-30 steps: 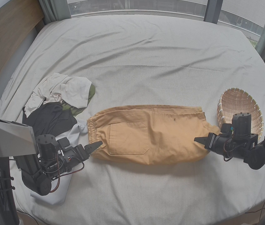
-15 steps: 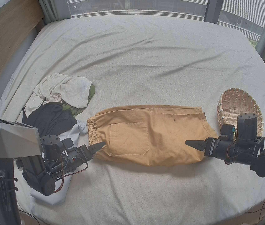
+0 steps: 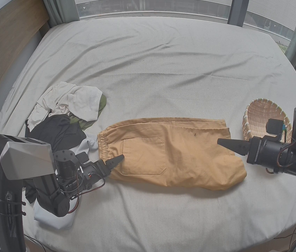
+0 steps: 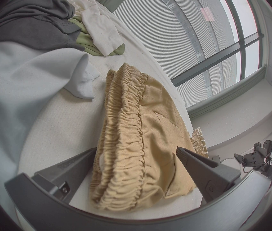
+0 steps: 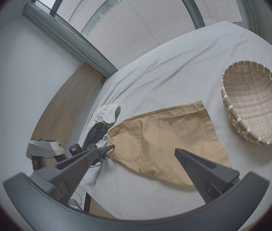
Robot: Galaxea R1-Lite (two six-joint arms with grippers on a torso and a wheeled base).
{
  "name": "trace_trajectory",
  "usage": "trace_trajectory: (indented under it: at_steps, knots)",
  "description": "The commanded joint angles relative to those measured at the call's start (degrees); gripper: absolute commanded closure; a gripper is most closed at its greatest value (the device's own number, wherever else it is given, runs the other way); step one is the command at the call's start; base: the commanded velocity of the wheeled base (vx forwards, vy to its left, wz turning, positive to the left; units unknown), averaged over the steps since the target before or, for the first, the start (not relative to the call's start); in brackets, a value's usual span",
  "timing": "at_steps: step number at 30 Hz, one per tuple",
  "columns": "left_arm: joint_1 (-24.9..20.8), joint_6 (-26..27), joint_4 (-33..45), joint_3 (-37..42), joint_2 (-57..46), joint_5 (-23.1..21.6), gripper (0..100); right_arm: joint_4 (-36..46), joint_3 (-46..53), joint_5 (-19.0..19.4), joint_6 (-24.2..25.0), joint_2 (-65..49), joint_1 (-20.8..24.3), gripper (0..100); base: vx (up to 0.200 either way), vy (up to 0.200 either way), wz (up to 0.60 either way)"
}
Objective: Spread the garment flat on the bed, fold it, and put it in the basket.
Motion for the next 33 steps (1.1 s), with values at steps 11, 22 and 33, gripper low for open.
trace_trajectory:
  at_steps: [11, 22, 33]
  knots:
    - [-0.04, -0.73, -0.12, -2.97, 2.98, 2.01, 100, -0.05, -0.22, 0.19, 0.09, -1.94, 0.97, 0, 0.0, 0.0, 0.0]
    - [3.47, -4.16, 0.14, 3.71, -9.14, 0.96, 100, -0.23, 0.49, 0.19, 0.18, 0.6, 0.79, 0, 0.0, 0.0, 0.0]
    - [11.47, -3.36, 0.5, 11.98, -16.26, -11.26, 100, -0.23, 0.4, 0.19, 0.36, 2.54, 0.35, 0, 0.0, 0.0, 0.0]
